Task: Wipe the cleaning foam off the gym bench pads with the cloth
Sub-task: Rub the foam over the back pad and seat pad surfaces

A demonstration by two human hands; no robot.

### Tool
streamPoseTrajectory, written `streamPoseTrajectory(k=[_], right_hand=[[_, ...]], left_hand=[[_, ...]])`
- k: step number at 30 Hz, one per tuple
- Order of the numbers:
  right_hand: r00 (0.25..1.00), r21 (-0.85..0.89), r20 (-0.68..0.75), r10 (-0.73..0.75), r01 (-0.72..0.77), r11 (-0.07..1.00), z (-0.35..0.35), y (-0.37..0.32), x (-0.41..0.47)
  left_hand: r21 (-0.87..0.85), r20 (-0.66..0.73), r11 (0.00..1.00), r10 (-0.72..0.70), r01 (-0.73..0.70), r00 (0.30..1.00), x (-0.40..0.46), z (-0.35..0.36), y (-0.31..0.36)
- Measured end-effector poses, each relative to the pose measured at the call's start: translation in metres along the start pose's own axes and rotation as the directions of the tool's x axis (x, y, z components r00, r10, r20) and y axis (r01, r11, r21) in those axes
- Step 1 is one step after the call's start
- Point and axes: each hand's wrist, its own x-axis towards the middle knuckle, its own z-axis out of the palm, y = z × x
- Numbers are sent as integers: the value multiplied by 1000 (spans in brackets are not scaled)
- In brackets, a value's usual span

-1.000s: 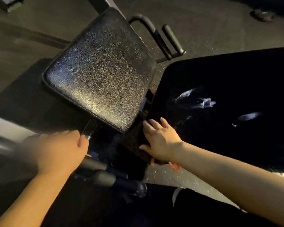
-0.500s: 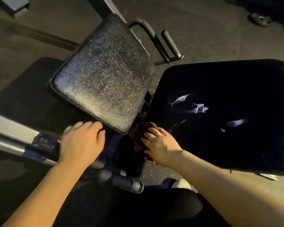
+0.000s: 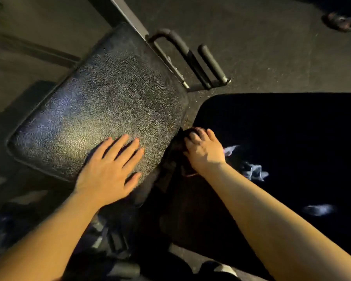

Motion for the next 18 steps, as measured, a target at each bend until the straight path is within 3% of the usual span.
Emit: streamPoseTrajectory(k=[6,11,16,18], right_hand=[[989,48,-50,139,-137,989,-1,-17,-34],[1000,158,-1,10,-9,987,10,-64,-133],[997,54,-3,-81,81,995,-3,-30,-110],[999,-43,-49,18,-20,999,-18,7,-77]], left_hand=[[-25,-45,1000,-8,7,999,0,2,2],[-39,-15,999,-23,22,1000,0,-4,4],[-33,-57,999,-28,27,998,0,-4,4],[-24,-107,999,-26,23,994,-1,2,3]])
